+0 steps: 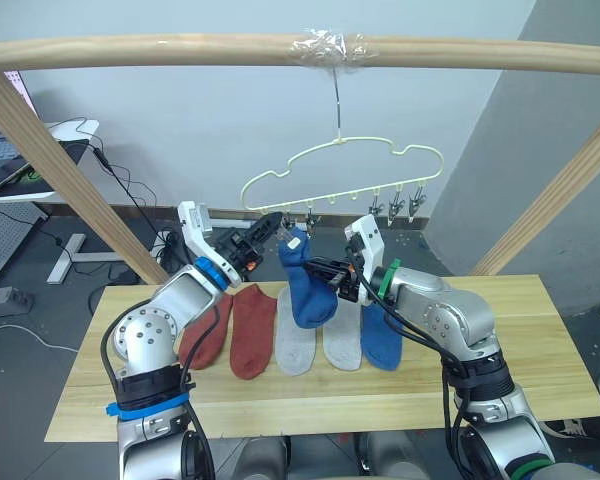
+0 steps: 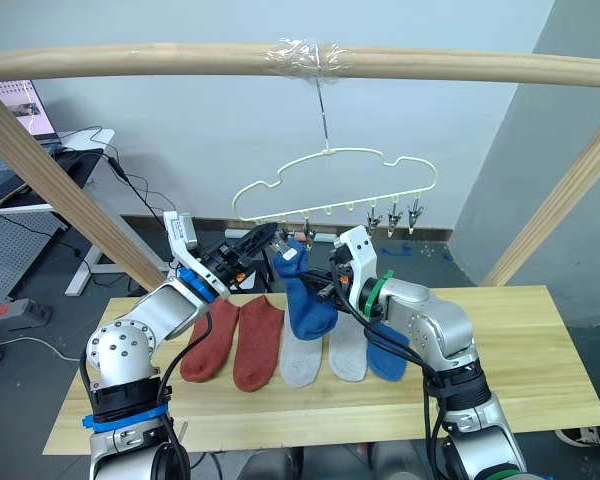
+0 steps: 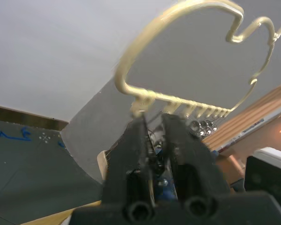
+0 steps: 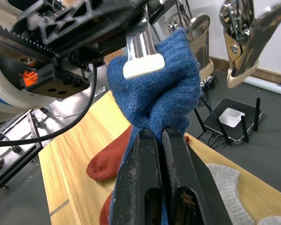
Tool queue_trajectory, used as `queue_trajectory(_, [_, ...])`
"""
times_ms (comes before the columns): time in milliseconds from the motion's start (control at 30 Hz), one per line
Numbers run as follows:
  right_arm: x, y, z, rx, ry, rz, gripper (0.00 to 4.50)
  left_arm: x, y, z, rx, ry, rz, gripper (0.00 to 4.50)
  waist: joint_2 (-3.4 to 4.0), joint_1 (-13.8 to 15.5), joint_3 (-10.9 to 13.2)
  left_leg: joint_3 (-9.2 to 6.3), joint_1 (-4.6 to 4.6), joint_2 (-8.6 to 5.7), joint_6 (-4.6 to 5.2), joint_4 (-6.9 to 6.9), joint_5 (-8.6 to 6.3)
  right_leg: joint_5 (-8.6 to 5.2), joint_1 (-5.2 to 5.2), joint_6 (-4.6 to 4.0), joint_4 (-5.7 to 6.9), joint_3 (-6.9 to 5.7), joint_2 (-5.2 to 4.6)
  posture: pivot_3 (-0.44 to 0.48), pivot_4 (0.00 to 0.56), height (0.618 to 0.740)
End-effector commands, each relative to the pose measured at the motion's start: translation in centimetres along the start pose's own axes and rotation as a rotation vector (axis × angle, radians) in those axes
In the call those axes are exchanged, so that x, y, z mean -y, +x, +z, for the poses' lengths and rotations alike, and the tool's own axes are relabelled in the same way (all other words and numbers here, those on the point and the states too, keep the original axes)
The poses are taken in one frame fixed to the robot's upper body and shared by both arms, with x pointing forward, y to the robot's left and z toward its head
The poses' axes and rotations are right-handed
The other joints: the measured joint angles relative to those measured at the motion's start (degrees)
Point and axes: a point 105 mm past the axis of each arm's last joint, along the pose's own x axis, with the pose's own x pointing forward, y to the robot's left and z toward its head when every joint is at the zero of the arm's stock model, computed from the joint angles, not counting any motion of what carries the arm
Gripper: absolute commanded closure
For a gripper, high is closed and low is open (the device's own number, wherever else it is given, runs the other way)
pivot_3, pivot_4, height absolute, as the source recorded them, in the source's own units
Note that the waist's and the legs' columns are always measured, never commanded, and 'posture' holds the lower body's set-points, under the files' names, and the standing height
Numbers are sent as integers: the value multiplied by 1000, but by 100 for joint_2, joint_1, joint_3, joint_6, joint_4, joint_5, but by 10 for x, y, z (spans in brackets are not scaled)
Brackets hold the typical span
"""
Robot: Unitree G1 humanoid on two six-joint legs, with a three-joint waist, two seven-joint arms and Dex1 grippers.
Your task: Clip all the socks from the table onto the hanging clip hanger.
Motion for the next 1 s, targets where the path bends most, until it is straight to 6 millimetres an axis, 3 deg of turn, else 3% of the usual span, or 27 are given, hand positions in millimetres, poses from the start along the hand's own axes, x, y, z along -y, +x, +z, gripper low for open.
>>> queue_trajectory(33, [-4,0,8,32,-19,10,4500,15,0,9,19,36,-55,2657,0,1,0,0,-3,0,0,0,0,0,-4,0,1,0,0,-29,155,740])
queue_trajectory(200, [-14,3,1,11,-13,49,4500,13,-18,22,10,60,-51,1030,0,-24,0,7,-24,1,-1,0,1,3,-38,-5,14,7,0,-36,160,740])
queue_trajectory(300, [-22,9,-6,-8,23,100,4500,7,-33,22,-62,165,3,150,0,-57,0,10,-24,7,-1,0,1,5,-44,-8,19,11,5,-36,161,740])
queue_trajectory(467, [-26,23,-15,-13,160,160,4500,16,-47,11,-176,304,-13,18,1,-33,1,8,-22,13,-1,-3,1,7,-45,-14,21,10,15,-4,161,740])
queue_trajectory(600, [-27,30,-15,-13,254,197,3474,24,-47,5,-204,369,-27,0,1,33,0,7,-23,12,-2,-1,2,10,-42,-17,18,10,15,13,157,740])
queue_trajectory(700, [-22,31,-21,-39,243,180,2386,21,-46,0,-212,400,-12,0,1,54,0,8,-22,12,-5,0,4,12,-42,-20,19,10,15,20,150,740])
queue_trajectory(900, [6,7,-33,-69,158,47,227,13,-48,-16,-223,480,25,0,1,78,0,10,-23,15,-6,-2,5,12,-44,-22,16,11,18,17,150,740])
queue_trajectory(1000, [15,-14,-29,-49,13,-9,25,3,-47,-23,-220,564,77,0,1,106,0,11,-26,14,-6,-2,4,12,-44,-21,14,12,18,10,149,740])
